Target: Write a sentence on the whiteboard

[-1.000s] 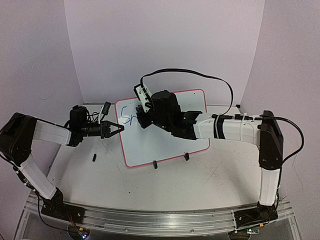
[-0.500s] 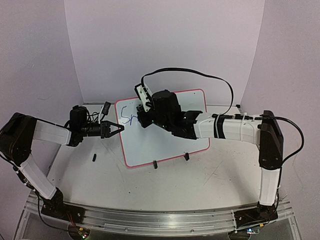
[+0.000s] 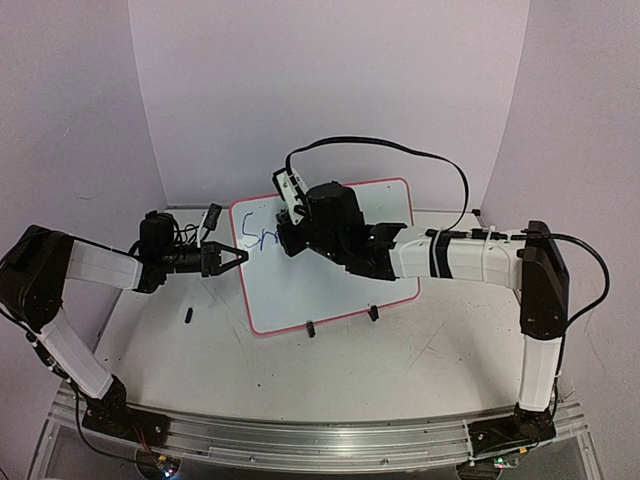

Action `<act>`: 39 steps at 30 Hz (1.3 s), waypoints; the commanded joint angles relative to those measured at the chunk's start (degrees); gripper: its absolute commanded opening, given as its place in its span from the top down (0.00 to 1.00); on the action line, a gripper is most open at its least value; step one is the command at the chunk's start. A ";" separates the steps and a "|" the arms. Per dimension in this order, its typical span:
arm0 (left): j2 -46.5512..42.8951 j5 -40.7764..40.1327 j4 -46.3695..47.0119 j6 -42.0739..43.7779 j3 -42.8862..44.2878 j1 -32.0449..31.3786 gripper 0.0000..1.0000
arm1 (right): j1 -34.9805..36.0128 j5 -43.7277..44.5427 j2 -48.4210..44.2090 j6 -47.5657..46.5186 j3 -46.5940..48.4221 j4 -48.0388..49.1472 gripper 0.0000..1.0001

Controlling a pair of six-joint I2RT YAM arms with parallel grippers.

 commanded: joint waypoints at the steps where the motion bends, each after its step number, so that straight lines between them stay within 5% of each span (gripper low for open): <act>1: 0.57 -3.59 -0.60 2.17 1.34 0.34 1.00 | -1.72 2.69 -1.94 1.03 -2.02 -0.62 1.00; 39: 0.93 -3.71 -0.63 2.14 1.39 0.33 1.00 | -0.73 -1.66 -5.08 3.77 -5.48 -0.13 1.00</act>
